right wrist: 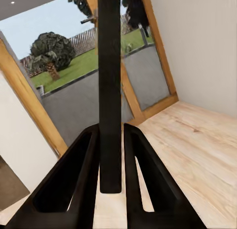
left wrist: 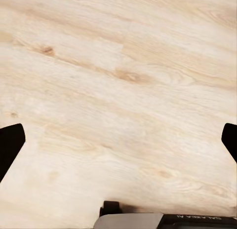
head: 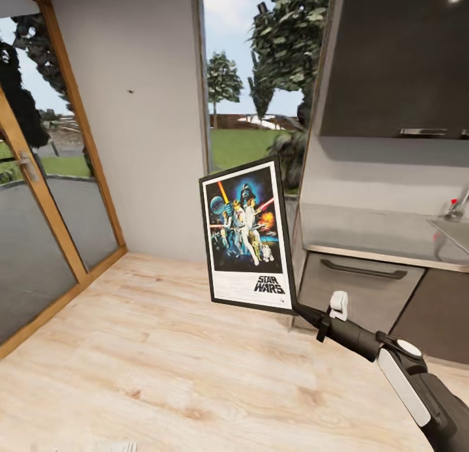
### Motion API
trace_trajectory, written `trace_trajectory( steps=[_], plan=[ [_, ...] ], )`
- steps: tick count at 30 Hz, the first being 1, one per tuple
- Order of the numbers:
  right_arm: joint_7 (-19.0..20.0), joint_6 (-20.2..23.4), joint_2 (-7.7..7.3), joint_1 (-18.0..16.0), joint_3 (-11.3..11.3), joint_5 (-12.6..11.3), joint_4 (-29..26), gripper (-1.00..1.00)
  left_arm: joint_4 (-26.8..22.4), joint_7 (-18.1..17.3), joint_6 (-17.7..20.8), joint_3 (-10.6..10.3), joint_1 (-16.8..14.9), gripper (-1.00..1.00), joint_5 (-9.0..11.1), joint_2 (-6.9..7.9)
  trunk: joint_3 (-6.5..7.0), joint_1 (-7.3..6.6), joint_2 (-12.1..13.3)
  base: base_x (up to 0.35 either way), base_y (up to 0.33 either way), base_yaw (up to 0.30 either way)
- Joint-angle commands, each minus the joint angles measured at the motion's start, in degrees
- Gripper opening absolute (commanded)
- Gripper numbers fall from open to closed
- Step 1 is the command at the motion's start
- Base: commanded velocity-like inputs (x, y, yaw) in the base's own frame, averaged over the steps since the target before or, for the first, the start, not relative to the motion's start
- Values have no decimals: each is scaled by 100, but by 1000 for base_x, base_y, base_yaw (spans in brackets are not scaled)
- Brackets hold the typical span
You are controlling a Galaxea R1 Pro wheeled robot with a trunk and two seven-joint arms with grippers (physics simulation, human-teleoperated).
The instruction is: Pick up the poster from the kitchen countertop and hang it on one of the wall nails in the kitchen.
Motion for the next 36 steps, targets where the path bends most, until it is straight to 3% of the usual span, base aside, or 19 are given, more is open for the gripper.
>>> trace_trajectory(
  steps=[1, 12, 36],
  plan=[
    [27, 70, -4, -7, 11, -77, 0, -100, -13, -31, 38, 11, 1, 100, 12, -2, -11, 5, -12, 140, 291, 281],
    [21, 70, -4, -7, 13, -77, 8, -100, -21, -31, 38, 39, 1, 100, 20, -2, -11, 5, -12, 141, 291, 274],
    [33, 60, -4, -7, 9, -77, 40, -100, -13, -31, 42, 56, 1, 100, 21, -1, -11, 5, -12, 187, 293, 14]
  ],
)
